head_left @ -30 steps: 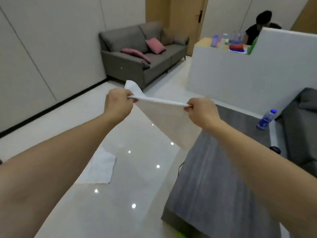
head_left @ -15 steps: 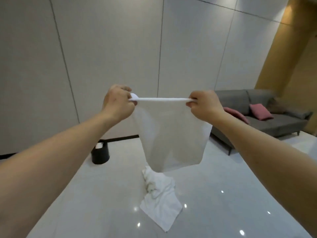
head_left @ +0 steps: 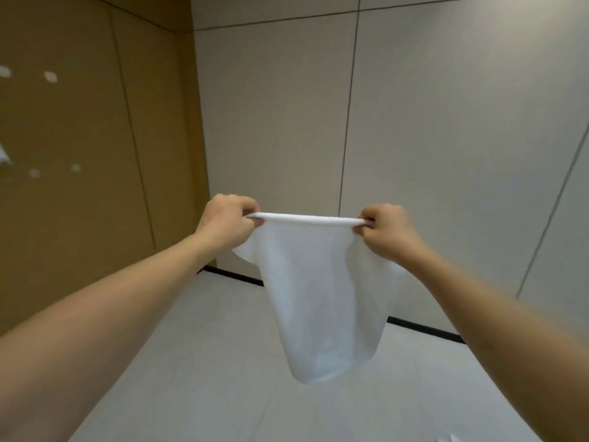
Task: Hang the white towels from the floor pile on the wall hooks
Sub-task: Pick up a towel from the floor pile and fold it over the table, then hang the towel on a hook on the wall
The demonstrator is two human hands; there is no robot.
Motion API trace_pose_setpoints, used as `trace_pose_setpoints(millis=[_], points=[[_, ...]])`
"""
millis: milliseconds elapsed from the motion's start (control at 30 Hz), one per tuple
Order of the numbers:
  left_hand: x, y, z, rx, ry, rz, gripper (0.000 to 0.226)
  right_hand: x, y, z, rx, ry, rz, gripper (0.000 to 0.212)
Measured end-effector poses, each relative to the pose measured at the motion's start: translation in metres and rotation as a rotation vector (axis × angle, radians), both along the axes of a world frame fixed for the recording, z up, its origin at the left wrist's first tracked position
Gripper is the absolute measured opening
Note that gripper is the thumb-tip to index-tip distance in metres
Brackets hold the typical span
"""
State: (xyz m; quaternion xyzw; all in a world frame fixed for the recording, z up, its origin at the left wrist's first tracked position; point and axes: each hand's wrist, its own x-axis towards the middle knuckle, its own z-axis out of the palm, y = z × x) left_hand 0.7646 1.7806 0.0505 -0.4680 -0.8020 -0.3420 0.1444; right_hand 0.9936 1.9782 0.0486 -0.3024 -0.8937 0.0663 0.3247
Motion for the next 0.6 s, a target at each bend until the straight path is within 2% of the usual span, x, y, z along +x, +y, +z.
trace_pose_setpoints(millis=[300,467,600], points=[[-0.155,-0.086,0.001,0.072,-0.105,0.344,0.017,-0.247,-0.016,0.000,0.001,0.021,0.374,0.005],[-0.252,-0.136,0.002,0.150,-0.090,0.459,0.018,-0.373,-0.062,0.003,0.026,0.043,0.480,0.025],[-0.344,-0.169,0.010,0.225,-0.113,0.510,0.017,-0.473,-0.098,0.012,-0.033,0.095,0.591,0.018]])
